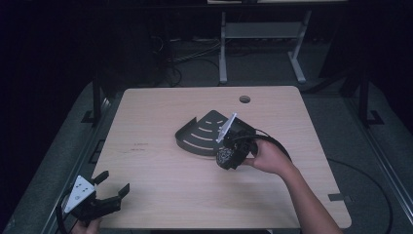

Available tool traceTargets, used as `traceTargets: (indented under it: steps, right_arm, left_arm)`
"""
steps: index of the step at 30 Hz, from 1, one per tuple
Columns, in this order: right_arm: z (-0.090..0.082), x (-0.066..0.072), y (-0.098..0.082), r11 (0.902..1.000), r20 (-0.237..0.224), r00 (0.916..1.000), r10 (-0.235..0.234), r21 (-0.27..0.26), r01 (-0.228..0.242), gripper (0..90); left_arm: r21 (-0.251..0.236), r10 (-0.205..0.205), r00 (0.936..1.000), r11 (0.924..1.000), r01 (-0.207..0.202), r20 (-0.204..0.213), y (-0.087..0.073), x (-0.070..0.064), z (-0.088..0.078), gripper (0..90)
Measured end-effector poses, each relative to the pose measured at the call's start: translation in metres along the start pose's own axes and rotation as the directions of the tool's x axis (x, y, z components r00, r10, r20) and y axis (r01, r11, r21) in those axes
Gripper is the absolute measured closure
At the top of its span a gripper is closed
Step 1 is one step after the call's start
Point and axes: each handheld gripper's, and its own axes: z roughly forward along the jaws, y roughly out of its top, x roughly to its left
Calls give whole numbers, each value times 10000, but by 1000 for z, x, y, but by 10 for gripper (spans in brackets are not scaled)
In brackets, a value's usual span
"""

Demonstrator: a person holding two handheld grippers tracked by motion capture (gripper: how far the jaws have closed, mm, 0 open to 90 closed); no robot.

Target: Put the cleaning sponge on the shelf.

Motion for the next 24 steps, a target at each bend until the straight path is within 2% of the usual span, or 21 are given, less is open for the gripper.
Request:
traceTargets:
  steps: [7,14,17,24]
  right_arm:
    - [-4,-11,6,9995,-256,9995,177,-274,-184,310]
    - [-10,-19,13,9993,-154,9997,196,-302,-200,310]
    - [-11,-22,16,9997,-57,9998,193,-160,-193,310]
    - [-13,-30,22,9993,-171,9994,285,-237,-289,310]
  left_arm:
    - [-31,-11,10000,10000,11,-31,0,0,-1,132]
    - [-29,-4,10000,10000,4,-31,0,0,-1,133]
    - [-11,42,10000,10000,-42,-6,0,0,-1,133]
    - [-46,-27,10000,10000,26,-52,0,0,-1,133]
